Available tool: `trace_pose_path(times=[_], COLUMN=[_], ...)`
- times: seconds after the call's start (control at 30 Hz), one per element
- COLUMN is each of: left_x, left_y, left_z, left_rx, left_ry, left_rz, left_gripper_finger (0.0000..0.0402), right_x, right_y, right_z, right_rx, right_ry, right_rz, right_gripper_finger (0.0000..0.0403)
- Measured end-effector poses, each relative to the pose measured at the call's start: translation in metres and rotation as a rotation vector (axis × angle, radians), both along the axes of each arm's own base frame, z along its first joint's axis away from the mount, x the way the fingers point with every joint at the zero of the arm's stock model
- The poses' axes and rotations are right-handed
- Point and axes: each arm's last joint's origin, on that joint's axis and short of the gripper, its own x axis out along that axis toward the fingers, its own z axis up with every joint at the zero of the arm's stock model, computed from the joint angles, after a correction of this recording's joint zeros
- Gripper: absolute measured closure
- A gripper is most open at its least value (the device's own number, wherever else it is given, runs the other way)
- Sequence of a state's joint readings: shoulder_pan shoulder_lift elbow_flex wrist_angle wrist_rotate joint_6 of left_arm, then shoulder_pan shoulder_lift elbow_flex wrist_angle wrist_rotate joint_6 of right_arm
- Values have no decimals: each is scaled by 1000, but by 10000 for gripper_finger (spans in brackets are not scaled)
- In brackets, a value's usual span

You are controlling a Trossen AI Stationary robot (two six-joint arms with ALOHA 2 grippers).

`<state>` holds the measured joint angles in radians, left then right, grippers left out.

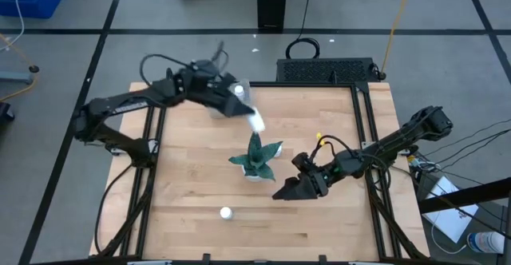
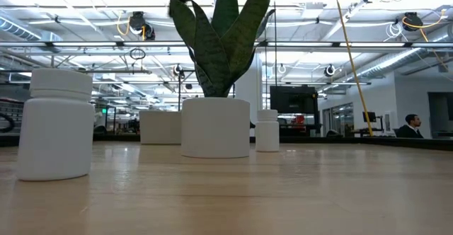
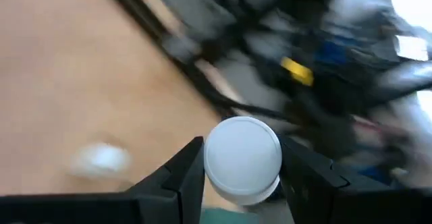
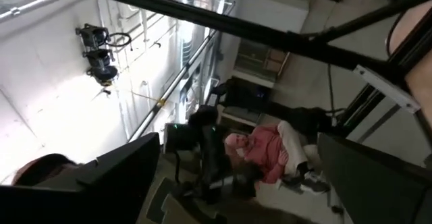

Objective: Pick and place pill bottles into a basket
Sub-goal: Put the white medicine bottle into the gray bin

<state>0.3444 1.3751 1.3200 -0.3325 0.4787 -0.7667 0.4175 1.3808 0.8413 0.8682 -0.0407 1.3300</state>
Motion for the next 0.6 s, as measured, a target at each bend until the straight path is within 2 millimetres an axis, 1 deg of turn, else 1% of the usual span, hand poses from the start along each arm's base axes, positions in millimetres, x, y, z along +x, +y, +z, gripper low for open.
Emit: trace_pose_path(times=[0.07, 0.13, 0.2, 0.33, 0.43, 0.6], left_x=[-18, -28, -40, -49, -45, -30], left_y=[11, 19, 26, 34, 43, 62], left_z=[1, 1, -3, -6, -13, -38], left_rx=[122, 242, 335, 521, 576, 579], left_ry=[73, 143, 259, 406, 480, 592], left_rz=[131, 262, 375, 547, 630, 619], left_gripper_finger=[236, 236, 236, 236, 236, 236], right_x=[0, 0, 0, -1, -1, 0], right_y=[0, 0, 0, -1, -2, -4], right_z=[0, 1, 2, 5, 5, 4], right_rx=[-13, -23, -29, -41, -49, -57], right_ry=[-5, -18, -37, -78, -80, -80], right_rz=[-20, -24, -29, -37, -45, -54], right_gripper_finger=[9, 9, 9, 9, 9, 9])
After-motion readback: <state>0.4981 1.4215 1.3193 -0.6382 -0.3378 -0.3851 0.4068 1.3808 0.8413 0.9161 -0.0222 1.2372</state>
